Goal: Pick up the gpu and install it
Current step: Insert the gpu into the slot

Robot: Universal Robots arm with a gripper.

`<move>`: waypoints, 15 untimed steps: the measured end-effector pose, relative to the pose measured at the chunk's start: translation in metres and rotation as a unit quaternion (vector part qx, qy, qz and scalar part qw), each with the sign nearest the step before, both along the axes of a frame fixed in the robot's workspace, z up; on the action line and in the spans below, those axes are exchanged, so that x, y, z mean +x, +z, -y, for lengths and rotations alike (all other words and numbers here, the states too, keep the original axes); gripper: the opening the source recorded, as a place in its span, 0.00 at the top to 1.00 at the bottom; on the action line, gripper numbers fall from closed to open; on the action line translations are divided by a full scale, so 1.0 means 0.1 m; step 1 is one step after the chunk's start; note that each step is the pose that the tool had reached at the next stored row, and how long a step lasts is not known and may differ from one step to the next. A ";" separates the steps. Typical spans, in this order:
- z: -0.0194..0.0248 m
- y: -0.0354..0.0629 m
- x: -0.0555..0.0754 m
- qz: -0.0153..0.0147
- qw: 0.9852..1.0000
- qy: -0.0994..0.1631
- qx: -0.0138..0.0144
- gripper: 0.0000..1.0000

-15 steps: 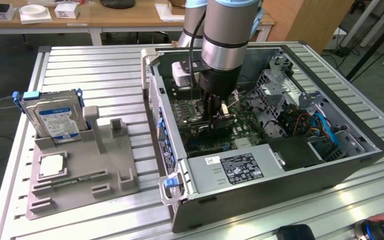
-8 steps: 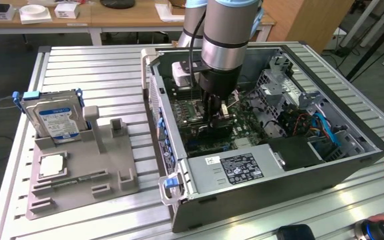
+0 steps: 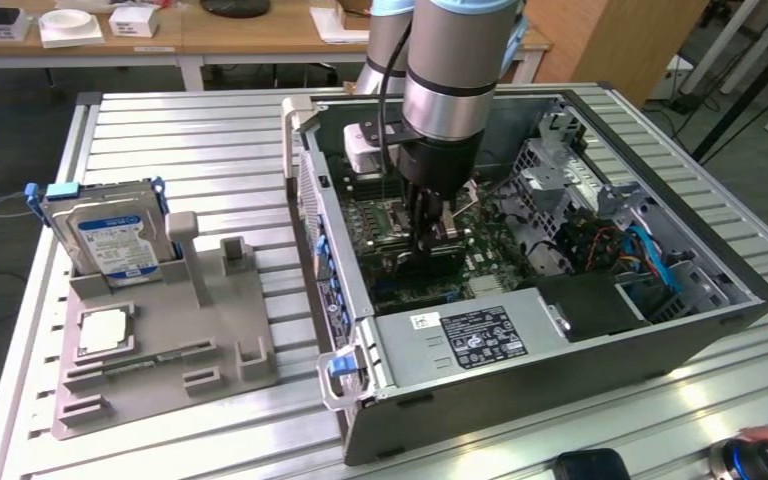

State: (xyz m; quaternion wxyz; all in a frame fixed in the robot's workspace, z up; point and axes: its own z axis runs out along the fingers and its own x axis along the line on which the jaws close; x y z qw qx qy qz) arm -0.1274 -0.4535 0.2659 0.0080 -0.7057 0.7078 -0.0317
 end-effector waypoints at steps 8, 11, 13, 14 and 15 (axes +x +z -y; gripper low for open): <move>0.000 0.002 0.00 0.000 1.000 0.000 0.000 0.78; -0.005 0.003 0.00 0.000 1.000 -0.002 0.000 0.78; -0.015 0.002 0.00 0.001 1.000 -0.003 0.000 0.78; -0.021 0.002 0.00 0.001 1.000 -0.004 0.000 0.78; -0.027 0.002 0.00 0.001 1.000 -0.004 0.000 0.78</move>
